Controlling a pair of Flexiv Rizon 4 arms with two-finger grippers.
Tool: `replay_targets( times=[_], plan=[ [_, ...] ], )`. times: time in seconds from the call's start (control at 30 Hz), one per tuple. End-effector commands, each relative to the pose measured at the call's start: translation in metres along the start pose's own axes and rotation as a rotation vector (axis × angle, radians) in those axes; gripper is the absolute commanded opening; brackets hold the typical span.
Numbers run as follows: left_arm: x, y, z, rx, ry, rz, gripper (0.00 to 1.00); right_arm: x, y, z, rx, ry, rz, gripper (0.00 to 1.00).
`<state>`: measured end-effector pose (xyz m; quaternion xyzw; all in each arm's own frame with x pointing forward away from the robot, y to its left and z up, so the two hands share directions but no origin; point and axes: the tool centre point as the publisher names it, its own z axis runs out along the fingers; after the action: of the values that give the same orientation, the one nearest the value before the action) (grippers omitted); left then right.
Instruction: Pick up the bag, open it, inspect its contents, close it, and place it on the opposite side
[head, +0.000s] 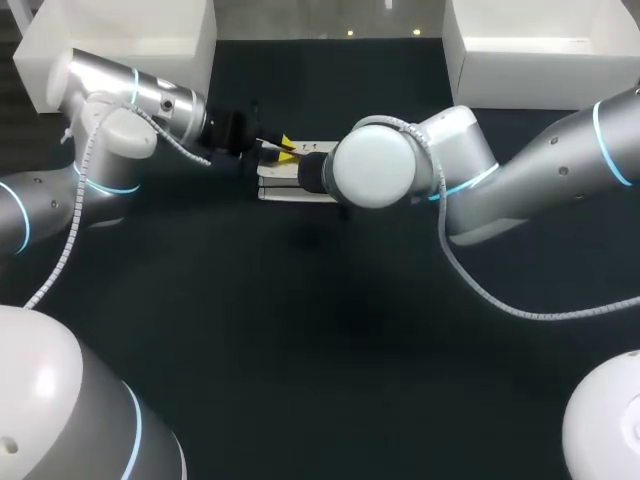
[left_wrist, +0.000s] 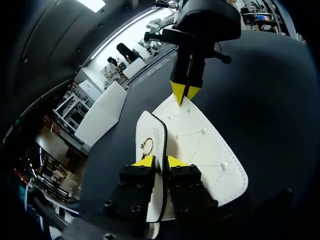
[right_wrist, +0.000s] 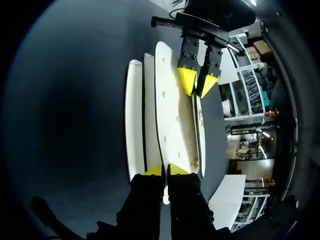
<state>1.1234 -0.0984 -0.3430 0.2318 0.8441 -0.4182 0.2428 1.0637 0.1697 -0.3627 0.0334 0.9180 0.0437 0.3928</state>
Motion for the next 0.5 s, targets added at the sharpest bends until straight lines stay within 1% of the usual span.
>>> replay_targets(
  times=[0.03, 0.07, 0.1, 0.2, 0.33, 0.43, 0.5],
  plan=[
    [-0.003, 0.000, 0.003, -0.009, 0.008, 0.001, 0.13, 0.001, 0.001, 0.001, 0.001, -0.004, 0.001, 0.00],
    [-0.004, 0.000, 0.003, -0.011, 0.008, 0.002, 0.02, 0.001, 0.001, 0.001, 0.001, -0.004, 0.001, 0.00],
    [-0.004, 0.000, 0.003, -0.012, 0.009, 0.004, 0.00, 0.001, 0.001, 0.001, 0.001, -0.004, 0.001, 0.00],
    [0.000, -0.003, 0.002, -0.015, 0.026, 0.014, 0.00, 0.001, 0.001, 0.001, 0.001, -0.004, 0.001, 0.00],
    [0.009, -0.002, 0.002, -0.020, 0.055, 0.013, 0.00, 0.001, 0.001, 0.001, 0.001, -0.004, 0.001, 0.00],
    [0.015, 0.004, 0.002, -0.023, 0.062, -0.007, 0.00, 0.001, 0.001, 0.001, 0.001, -0.004, 0.001, 0.00],
    [0.016, 0.010, 0.003, -0.027, 0.052, -0.024, 0.00, 0.001, 0.001, 0.001, 0.001, -0.004, 0.001, 0.00]
  ],
)
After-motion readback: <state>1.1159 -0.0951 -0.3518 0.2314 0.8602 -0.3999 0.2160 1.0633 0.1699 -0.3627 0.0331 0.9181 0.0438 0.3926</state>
